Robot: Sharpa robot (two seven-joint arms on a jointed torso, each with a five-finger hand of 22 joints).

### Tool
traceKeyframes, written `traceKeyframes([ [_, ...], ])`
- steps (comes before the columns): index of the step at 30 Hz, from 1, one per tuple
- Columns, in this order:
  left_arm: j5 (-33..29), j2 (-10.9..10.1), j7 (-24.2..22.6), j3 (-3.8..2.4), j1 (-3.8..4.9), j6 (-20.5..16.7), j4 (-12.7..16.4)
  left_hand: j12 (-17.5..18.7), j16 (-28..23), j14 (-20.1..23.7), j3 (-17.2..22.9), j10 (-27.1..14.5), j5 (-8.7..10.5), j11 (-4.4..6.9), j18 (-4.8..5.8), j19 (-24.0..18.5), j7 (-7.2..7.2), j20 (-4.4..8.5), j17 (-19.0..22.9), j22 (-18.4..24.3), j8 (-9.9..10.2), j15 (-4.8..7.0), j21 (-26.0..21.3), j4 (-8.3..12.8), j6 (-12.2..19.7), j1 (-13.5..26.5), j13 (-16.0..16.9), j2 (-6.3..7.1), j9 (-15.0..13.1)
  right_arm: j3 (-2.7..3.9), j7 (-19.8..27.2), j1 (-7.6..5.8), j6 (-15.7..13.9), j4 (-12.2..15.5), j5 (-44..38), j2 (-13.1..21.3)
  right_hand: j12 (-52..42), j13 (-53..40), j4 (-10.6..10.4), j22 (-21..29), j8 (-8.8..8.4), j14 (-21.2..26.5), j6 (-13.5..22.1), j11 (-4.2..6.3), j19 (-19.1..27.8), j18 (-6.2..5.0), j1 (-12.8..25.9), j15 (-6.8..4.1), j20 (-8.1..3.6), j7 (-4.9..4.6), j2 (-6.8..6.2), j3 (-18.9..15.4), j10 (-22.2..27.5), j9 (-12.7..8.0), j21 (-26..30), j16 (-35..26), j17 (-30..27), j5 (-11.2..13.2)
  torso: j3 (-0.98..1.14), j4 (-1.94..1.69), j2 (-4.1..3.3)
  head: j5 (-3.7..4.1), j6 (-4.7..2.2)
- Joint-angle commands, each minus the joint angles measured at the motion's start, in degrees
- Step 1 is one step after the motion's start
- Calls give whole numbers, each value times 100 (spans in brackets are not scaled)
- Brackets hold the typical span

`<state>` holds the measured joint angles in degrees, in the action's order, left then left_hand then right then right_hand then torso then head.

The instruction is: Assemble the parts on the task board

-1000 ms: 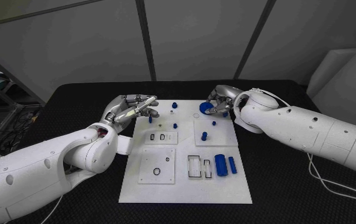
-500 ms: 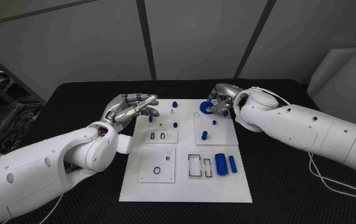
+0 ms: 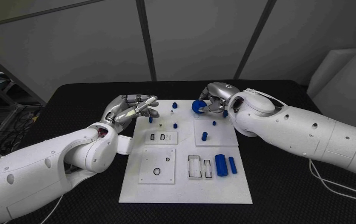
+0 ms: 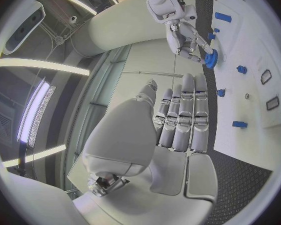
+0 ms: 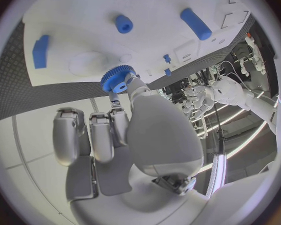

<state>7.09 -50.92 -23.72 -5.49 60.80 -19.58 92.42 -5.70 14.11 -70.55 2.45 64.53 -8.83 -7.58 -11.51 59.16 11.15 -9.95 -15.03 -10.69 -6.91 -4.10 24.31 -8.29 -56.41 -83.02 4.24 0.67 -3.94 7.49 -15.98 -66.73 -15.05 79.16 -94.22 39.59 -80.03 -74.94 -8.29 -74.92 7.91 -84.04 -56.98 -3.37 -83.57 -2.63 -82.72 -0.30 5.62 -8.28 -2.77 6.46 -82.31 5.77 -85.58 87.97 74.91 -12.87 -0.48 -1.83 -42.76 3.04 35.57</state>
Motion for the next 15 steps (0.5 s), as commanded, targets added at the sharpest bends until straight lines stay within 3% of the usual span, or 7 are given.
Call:
traceKeyframes([
  [1,32,7,44,-4,8,77,-3,23,-23,25,16,5,33,-22,116,-26,32,-22,-8,-4,23,-10,8,-12,5,29,3,-10,5,3,47,-12,-430,193,-649,-51,-26,-437,7,-549,33,-499,-47,10,-92,57,-12,-49,-11,8,-10,26,-47,9,-27,32,1025,37,1,-3,-5,-8,-12],
  [7,32,8,39,-4,8,78,-23,24,-24,26,17,6,33,-22,115,-27,33,-22,-9,-3,24,-10,8,-11,5,28,3,-10,5,-2,47,-13,-534,267,-1028,-306,-26,-438,9,-571,27,-500,-49,10,-105,61,-5,-51,-12,8,-23,27,-48,6,-37,35,1032,41,-9,-12,0,-28,-11],
  [15,32,18,35,-5,9,81,-50,24,-24,26,17,6,33,-22,115,-27,33,-22,-9,-3,24,-10,8,-11,5,28,3,-10,5,-68,62,-14,-577,7,-1249,-724,-25,-437,9,-584,24,-500,-51,10,-112,64,-1,-51,-13,8,-27,28,-47,5,-42,34,1030,43,-11,-18,-12,-38,-21],
])
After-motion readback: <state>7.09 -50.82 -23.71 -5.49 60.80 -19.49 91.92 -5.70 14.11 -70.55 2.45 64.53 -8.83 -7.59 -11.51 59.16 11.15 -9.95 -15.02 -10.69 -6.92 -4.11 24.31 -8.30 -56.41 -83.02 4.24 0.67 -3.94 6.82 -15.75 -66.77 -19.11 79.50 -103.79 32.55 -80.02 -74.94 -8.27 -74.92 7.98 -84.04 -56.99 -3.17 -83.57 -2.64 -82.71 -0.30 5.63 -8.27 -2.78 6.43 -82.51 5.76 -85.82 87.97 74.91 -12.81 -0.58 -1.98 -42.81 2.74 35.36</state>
